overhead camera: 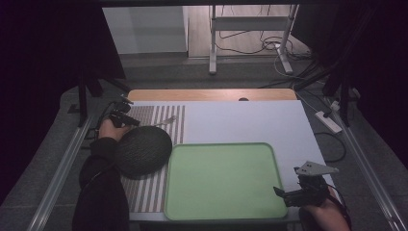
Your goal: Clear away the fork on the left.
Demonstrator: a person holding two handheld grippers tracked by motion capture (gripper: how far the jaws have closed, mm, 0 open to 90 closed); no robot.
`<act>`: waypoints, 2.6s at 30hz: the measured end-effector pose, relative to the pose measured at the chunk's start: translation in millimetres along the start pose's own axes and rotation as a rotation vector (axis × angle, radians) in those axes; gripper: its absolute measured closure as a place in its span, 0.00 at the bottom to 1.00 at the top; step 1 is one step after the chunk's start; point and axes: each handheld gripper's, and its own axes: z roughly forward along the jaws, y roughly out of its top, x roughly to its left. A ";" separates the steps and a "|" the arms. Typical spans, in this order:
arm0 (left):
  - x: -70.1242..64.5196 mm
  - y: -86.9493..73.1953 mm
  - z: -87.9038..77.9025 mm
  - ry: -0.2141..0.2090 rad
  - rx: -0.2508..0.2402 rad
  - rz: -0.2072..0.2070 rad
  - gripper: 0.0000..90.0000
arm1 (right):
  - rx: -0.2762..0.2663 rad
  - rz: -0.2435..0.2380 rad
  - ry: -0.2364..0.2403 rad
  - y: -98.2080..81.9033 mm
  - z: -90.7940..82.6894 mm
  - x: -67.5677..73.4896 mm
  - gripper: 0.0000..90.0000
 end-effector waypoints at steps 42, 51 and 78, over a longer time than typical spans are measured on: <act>-45.3 33.3 36.2 0.017 0.022 0.192 0.32 | -0.004 0.003 0.006 0.1 -0.1 -1.0 0.00; -24.8 19.6 26.5 -0.040 -0.016 0.189 0.90 | -0.005 0.007 0.006 0.2 -0.1 -1.1 0.00; 2.6 4.7 -18.1 0.032 -0.014 0.140 0.94 | -0.010 0.003 0.008 0.1 -0.7 -1.1 0.00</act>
